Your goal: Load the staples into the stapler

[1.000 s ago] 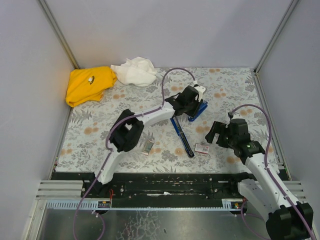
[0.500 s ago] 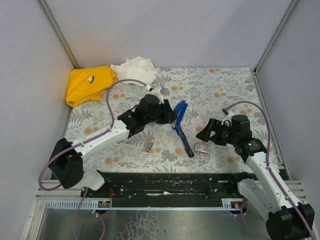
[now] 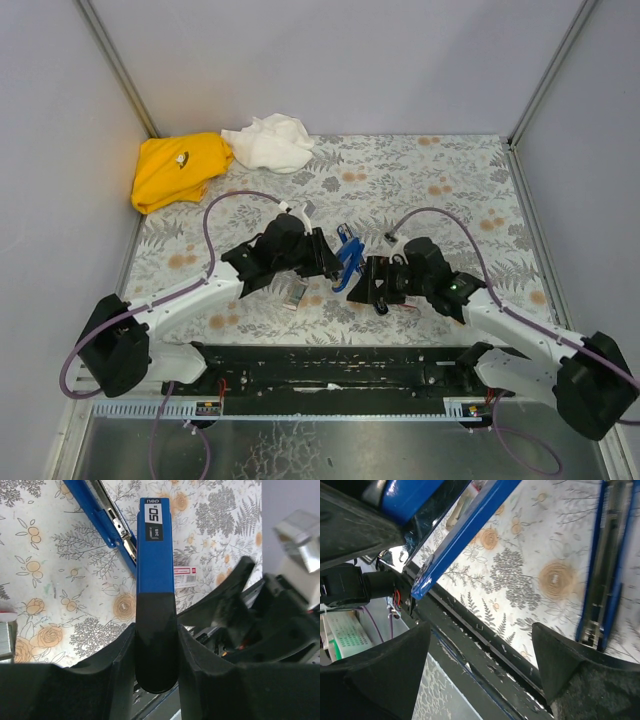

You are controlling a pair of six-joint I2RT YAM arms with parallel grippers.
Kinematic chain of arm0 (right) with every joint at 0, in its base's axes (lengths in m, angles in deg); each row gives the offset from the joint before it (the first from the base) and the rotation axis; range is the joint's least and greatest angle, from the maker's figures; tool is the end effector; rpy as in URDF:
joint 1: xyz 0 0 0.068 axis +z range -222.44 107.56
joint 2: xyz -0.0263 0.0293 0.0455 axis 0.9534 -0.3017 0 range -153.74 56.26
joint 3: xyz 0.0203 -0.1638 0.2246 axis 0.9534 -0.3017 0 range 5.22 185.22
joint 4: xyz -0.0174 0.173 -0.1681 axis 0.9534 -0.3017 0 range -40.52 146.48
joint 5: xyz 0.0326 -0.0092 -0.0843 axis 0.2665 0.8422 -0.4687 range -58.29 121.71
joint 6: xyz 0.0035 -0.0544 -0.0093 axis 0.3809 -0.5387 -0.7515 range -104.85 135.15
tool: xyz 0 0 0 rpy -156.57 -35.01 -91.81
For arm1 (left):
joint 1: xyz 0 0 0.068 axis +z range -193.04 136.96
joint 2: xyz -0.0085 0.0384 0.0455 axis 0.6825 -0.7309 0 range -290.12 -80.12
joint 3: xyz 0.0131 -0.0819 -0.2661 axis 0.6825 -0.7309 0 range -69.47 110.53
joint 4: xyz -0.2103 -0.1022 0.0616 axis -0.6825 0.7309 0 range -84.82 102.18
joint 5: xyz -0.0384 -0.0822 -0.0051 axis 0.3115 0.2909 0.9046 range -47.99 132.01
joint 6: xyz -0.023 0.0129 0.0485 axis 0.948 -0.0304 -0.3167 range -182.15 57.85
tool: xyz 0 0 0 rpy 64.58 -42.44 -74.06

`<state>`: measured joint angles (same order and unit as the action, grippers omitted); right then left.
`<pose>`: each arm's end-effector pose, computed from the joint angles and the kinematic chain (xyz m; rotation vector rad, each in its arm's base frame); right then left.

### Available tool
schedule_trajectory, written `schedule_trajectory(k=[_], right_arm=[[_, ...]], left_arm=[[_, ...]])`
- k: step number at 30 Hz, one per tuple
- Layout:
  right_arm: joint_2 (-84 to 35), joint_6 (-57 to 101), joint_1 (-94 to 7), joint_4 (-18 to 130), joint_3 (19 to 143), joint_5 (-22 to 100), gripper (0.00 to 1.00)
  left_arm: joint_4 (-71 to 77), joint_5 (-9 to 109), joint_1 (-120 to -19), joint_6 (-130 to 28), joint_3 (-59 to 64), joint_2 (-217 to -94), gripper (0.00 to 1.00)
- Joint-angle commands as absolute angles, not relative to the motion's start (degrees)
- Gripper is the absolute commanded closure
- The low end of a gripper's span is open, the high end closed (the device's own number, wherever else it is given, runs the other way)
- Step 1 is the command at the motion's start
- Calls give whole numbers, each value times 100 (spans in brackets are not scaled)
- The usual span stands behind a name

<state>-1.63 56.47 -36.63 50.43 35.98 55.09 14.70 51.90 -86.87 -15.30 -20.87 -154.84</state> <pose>0.1484 0.1256 0.2342 -0.1492 2.3509 1.1684 0.1877 -0.1892 0.2647 0.0433 2.3961 -1.0199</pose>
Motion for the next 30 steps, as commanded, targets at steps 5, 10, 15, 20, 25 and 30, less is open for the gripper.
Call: schedule_trajectory(k=[5,10,15,20,25,30], right_arm=[[-1133,6472,-2777,6541,3984,4941,13],[-1371,6659,-2593,6763,4049,4751,15],[-1397,6910,-2560,6857,4017,4482,24],[-1332,7187,-2551,7015,3862,4252,35],[-1260,7271,-2553,6862,3747,3976,50],[-1180,7218,-2559,6801,3659,3882,71]], left_arm=[[703,5225,-8694,-1241,-2155,-15271,100],[696,5149,-8705,-1199,-2221,-15227,100],[639,5153,-8717,-1127,-2292,-15217,100],[619,5140,-8738,-1084,-2308,-15193,100],[608,5114,-8734,-1057,-2305,-15132,100],[712,5069,-8736,-1105,-2250,-15076,100]])
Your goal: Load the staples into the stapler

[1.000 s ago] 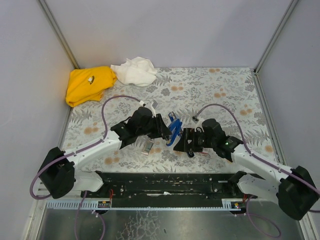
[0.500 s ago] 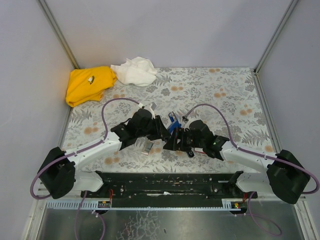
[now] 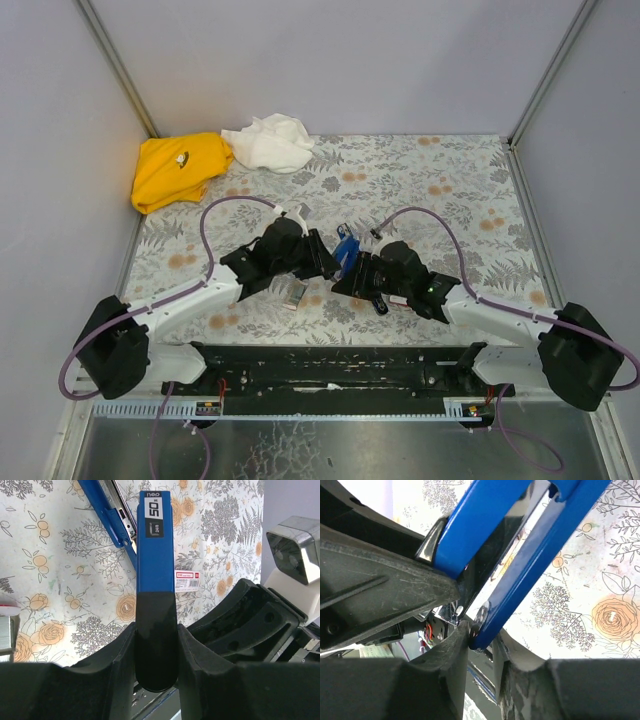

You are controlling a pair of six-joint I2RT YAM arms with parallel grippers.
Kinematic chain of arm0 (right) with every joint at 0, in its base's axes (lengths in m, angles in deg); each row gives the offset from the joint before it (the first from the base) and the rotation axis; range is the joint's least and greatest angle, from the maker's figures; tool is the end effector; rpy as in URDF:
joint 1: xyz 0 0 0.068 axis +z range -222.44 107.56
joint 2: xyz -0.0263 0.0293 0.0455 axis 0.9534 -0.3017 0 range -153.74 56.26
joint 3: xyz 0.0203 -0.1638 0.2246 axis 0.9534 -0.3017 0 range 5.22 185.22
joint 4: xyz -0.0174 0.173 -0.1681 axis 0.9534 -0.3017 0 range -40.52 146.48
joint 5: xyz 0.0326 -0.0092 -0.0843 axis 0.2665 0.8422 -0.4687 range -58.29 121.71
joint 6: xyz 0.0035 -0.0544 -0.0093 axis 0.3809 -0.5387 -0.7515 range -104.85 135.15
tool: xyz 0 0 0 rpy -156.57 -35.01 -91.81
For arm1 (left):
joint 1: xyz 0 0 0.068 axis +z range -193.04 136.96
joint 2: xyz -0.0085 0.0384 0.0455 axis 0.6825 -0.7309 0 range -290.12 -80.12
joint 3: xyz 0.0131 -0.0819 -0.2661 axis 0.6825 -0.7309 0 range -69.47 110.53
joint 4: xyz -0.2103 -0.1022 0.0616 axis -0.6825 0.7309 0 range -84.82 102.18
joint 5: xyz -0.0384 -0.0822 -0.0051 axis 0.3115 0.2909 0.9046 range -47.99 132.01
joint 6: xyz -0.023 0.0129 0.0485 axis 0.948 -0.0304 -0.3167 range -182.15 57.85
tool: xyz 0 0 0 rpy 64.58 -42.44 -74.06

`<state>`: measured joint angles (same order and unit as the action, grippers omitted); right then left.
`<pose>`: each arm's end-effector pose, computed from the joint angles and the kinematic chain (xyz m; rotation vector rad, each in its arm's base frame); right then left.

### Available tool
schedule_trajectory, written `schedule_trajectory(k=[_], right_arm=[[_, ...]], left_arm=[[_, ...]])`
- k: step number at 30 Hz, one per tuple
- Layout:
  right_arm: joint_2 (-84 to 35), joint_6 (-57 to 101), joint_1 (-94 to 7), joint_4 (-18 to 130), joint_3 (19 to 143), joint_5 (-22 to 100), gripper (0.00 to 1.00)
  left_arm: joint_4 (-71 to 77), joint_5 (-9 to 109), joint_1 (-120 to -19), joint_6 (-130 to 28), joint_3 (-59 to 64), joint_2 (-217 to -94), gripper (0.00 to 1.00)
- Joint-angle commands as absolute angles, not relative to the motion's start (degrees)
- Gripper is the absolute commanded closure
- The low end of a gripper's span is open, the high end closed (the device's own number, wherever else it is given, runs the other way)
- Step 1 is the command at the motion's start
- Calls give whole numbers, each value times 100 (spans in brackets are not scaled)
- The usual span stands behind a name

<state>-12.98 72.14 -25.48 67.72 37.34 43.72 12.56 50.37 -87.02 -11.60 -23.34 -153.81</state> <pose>0.1571 0.1799 0.2304 0.0499 2.2926 1.2776 0.1844 -0.1855 0.2587 -0.0460 2.3904 -1.0330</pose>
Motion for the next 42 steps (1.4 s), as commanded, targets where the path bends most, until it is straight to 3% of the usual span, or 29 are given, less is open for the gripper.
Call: schedule_trajectory(k=[1,13,24,30,42], right_arm=[[-1177,7182,-2553,6750,3671,3884,75],[-969,7088,-2552,6420,3370,3804,96],[-874,6679,-2554,6034,2981,4601,100],[-827,5918,-2554,5037,3153,5253,100],[-409,5925,-2551,4802,3018,6347,100]], left_arm=[[754,5044,-8734,-1132,-2226,-15078,100],[1228,4813,-8678,-1416,-1872,-15053,100],[1871,4716,-8065,-2172,-1329,-15323,100],[2491,3908,-7947,-2952,-728,-15636,100],[2369,3485,-7511,-3231,-514,-16097,100]])
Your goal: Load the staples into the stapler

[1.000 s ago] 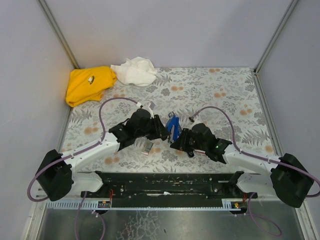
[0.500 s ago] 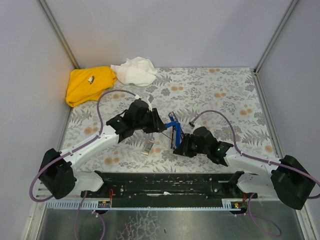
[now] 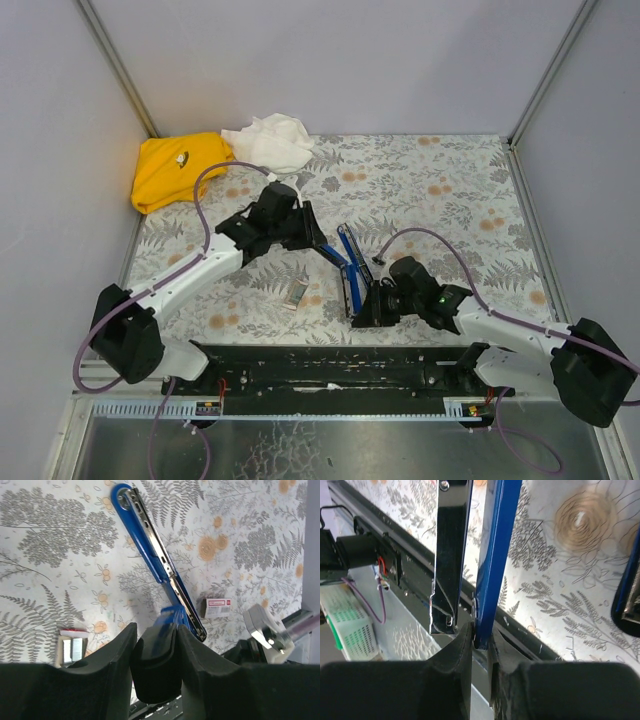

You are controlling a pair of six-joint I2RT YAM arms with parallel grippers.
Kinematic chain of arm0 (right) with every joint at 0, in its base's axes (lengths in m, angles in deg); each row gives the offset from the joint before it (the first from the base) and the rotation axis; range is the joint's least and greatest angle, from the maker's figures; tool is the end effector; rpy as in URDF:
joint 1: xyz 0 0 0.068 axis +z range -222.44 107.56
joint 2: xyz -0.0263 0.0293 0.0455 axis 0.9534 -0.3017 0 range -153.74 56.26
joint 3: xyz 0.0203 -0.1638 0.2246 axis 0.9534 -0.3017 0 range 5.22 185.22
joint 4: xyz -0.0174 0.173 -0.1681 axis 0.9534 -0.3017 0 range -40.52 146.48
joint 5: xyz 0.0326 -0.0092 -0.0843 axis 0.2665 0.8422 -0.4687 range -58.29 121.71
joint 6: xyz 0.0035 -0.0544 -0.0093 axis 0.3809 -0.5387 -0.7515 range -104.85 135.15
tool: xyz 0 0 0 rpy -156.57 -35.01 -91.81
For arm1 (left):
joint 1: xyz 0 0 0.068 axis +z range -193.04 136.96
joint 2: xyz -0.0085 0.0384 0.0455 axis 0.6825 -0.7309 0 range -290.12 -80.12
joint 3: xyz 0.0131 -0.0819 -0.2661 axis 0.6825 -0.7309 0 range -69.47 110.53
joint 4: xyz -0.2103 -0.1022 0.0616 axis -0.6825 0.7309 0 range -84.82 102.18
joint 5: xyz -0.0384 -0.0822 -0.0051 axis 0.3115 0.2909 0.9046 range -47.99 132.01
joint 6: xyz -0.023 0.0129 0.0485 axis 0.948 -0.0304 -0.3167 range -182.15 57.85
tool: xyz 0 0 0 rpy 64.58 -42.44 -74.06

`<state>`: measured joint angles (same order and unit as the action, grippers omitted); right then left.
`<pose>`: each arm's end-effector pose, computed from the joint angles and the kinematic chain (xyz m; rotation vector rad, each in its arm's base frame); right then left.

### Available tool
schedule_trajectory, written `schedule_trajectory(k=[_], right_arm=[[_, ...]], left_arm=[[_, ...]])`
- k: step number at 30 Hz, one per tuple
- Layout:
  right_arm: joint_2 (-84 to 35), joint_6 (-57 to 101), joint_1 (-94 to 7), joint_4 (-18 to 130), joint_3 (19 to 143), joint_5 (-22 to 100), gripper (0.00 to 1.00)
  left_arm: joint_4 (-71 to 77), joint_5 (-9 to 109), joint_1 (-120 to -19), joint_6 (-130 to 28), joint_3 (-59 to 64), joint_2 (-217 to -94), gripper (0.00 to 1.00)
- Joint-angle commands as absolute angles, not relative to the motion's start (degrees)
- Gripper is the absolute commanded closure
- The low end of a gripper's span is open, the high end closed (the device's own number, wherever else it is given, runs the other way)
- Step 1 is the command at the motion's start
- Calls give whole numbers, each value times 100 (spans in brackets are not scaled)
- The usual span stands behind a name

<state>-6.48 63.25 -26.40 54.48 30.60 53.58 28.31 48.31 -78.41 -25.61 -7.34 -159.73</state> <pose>0.1251 0.1501 0.1963 -0.1861 2.5385 1.2120 0.2319 -0.1697 0.2967 0.0362 2.3986 -0.7542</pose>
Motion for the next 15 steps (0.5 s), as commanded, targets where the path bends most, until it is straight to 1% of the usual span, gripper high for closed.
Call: schedule_trajectory(k=[1,6,11,15], right_arm=[[-385,5884,-2552,4753,3018,6412,100],[-379,5727,-2552,4562,2981,6711,100],[-507,5810,-2559,4915,2821,7095,100],[-492,5896,-2551,5068,2812,7161,100]], left_arm=[[2339,3419,-7474,-3241,-502,-16149,100],[2145,3489,-7318,-3243,-447,-16429,100],[1946,3539,-7160,-3230,-427,-16780,100],[1828,3601,-6983,-3235,-362,-17085,100]])
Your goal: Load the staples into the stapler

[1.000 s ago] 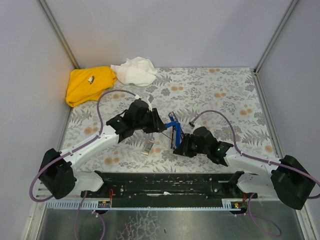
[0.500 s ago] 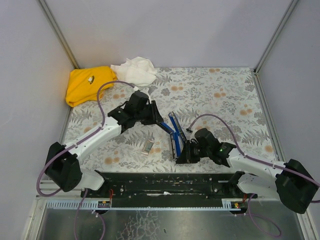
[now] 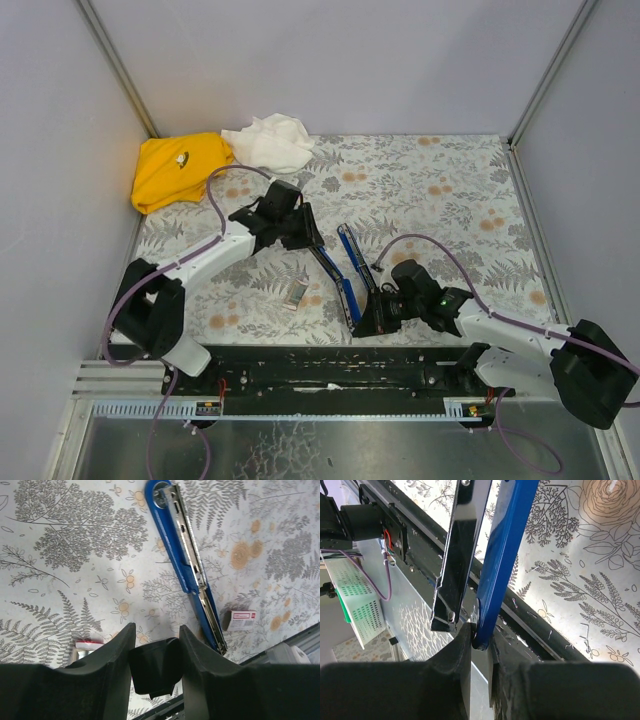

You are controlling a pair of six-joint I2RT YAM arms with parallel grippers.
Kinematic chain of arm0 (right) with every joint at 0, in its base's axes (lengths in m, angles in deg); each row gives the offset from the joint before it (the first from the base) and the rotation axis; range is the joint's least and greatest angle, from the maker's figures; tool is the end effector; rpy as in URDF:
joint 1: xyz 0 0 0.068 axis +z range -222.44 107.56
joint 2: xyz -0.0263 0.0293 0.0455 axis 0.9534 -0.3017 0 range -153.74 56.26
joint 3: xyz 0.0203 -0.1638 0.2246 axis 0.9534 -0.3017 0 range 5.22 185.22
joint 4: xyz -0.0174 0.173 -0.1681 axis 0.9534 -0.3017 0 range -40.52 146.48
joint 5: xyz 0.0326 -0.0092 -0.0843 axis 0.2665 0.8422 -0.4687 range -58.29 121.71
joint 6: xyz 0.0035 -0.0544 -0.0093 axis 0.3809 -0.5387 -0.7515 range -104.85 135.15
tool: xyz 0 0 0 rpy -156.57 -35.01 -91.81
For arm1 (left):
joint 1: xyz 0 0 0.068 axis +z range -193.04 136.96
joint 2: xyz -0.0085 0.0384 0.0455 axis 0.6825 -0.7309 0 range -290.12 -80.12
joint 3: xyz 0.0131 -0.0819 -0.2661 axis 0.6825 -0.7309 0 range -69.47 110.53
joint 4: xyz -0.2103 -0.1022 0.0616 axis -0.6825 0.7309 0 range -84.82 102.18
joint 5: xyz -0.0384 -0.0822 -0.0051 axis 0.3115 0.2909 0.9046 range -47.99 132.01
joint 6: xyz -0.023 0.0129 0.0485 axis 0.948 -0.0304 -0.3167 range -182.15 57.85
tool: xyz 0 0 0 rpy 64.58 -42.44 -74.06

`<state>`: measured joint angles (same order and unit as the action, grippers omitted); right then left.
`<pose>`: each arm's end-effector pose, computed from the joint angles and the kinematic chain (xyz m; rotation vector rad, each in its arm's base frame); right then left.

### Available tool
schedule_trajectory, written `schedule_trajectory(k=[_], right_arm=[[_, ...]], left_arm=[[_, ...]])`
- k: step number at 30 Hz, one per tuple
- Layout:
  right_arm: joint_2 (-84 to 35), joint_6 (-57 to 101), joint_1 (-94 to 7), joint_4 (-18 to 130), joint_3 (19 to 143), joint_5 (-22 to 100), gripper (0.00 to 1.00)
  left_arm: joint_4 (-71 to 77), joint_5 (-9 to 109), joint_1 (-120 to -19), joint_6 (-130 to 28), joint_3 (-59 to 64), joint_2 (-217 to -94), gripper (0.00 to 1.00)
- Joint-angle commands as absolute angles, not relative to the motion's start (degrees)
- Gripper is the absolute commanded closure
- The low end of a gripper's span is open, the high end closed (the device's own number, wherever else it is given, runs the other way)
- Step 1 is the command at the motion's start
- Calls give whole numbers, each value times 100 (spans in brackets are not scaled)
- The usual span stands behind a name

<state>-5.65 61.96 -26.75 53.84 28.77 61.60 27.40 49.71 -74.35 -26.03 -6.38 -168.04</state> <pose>0.1165 0.1463 0.1899 -0.2894 2.5902 1.3297 0.2659 -0.1676 0.2625 -0.0388 2.5038 -0.6866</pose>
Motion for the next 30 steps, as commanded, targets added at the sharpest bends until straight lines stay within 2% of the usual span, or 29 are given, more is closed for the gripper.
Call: schedule_trajectory(k=[1,11,18,23,30], right_arm=[[-472,5909,-2551,5068,2827,7152,100],[-308,6337,-2555,5351,2764,6990,100],[-120,6785,-2561,5660,2506,6802,100],[-101,7100,-2558,5877,2329,6646,100],[32,7554,-2563,6270,2046,6496,100]], left_arm=[[1805,3631,-6944,-3246,-340,-17143,100],[1654,3795,-6636,-3451,-128,-17788,96],[1632,3826,-6550,-3577,33,-18200,89],[1517,3848,-6530,-3608,43,-18283,79],[1441,3846,-6446,-3664,99,-18310,58]])
